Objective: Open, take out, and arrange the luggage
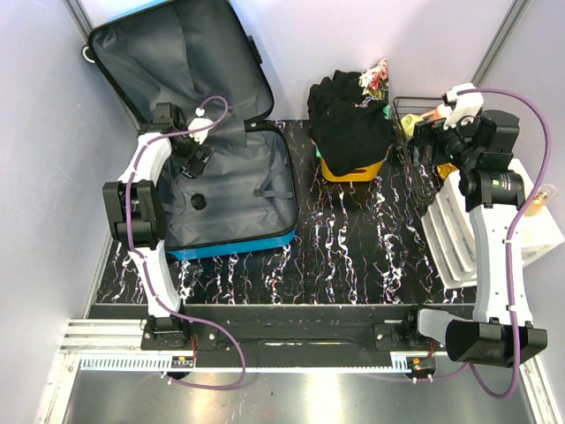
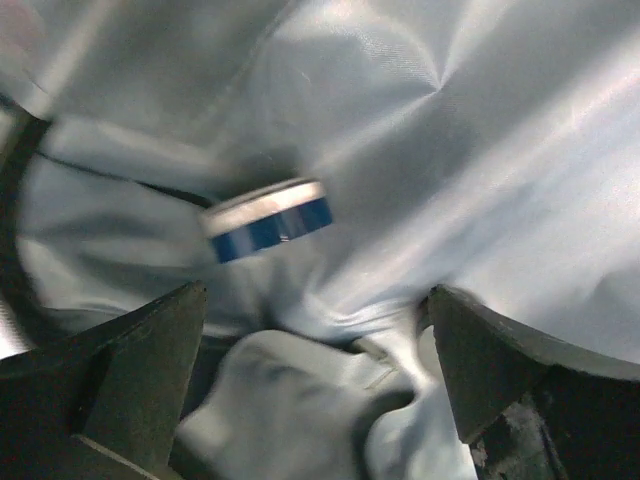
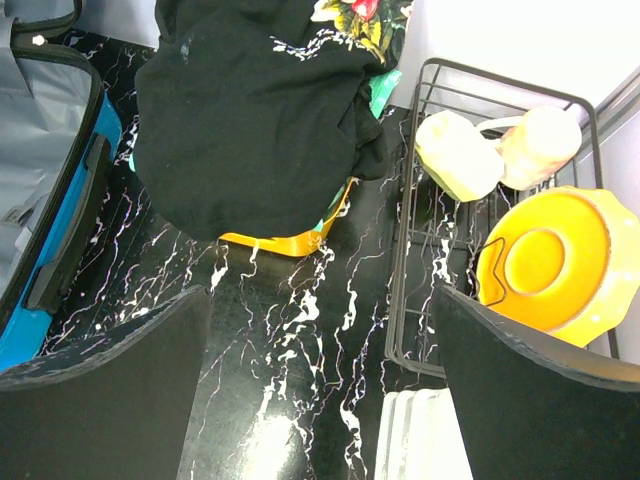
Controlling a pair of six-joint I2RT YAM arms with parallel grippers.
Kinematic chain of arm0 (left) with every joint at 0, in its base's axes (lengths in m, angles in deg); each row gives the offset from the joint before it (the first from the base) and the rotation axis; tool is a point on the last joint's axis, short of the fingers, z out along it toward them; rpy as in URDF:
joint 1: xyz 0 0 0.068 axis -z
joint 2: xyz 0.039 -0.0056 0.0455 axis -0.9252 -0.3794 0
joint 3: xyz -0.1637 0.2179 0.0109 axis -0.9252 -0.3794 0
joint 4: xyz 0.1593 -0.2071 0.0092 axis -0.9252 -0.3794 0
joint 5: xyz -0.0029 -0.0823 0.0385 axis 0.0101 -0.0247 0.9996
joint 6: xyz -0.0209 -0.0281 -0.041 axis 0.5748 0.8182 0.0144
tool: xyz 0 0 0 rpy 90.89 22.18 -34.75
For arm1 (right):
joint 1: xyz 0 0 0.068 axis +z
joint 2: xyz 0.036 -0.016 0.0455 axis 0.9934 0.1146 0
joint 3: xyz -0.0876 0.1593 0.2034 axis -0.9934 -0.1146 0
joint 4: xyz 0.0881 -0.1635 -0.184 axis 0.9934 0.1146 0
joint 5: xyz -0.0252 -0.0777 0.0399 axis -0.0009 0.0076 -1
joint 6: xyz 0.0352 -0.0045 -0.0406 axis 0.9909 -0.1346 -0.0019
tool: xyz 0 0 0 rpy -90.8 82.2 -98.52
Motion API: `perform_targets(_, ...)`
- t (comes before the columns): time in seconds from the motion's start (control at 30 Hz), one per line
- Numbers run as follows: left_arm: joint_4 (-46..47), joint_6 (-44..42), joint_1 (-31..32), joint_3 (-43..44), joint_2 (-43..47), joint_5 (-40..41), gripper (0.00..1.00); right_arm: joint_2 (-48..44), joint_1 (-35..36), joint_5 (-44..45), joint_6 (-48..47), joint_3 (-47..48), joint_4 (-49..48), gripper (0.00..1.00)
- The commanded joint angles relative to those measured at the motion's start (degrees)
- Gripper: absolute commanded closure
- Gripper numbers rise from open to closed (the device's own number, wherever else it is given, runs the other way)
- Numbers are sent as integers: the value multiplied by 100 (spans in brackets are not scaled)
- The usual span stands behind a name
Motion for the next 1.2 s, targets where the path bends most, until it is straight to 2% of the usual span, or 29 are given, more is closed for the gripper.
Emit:
perform_targets(0.0, -859, -2787, -45, 1077, -15, -401, 3, -55, 24, -154, -134, -67, -160, 0)
perform_targets(0.07, -1436, -3491, -45, 1438, -347, -339, 3, -29, 24, -206, -116, -58, -168, 0)
perform_targets(0.1, -1693, -3937, -18, 1883, -506, -304, 4, -3, 24, -215, -107, -49, -168, 0)
perform_targets(0.2, -2354, -4597, -36, 2379, -955, -190, 7, 41, 24, -198, -125, -14, -160, 0)
perform_targets(0.4, -2513, -5601, -27, 2345, -1281, -128, 12, 42, 24, -171, -116, -23, -133, 0)
perform_targets(0.53, -2153, -5760, -45, 2485, -1535, -67, 10, 50, 24, -189, -107, 21, -28, 0)
perform_targets(0.6, -2153, -5909, -45, 2590, -1641, -40, 13, 42, 24, -189, -116, 30, -10, 0)
perform_targets(0.67, -2153, -5971, -45, 2652, -1773, 30, 21, 42, 24, -163, -151, 56, -1, 0)
perform_targets(0.7, -2161, -6006, -45, 2644, -1799, 47, 29, 42, 24, -154, -160, 74, -10, 0)
perform_targets(0.77, -2161, -6024, -53, 2591, -1791, 57, 39, 50, 24, -163, -195, 91, -1, 0)
perform_targets(0.8, -2161, -6007, -53, 2556, -1782, 65, 49, 50, 24, -180, -212, 100, -1, 0)
perform_targets(0.87, -2161, -5902, -45, 2486, -1668, -31, 59, 77, 24, -250, -213, 118, -1, 0)
perform_targets(1.0, -2346, -5761, -45, 2363, -1396, -119, 87, 121, 33, -417, -213, 135, -71, 0)
perform_targets(1.03, -2424, -5717, -45, 2328, -1282, -76, 100, 138, 24, -487, -213, 144, -89, 0)
perform_targets(1.17, -2495, -4570, -45, 2449, -904, -426, 100, 235, 42, -681, -107, 170, -229, 0)
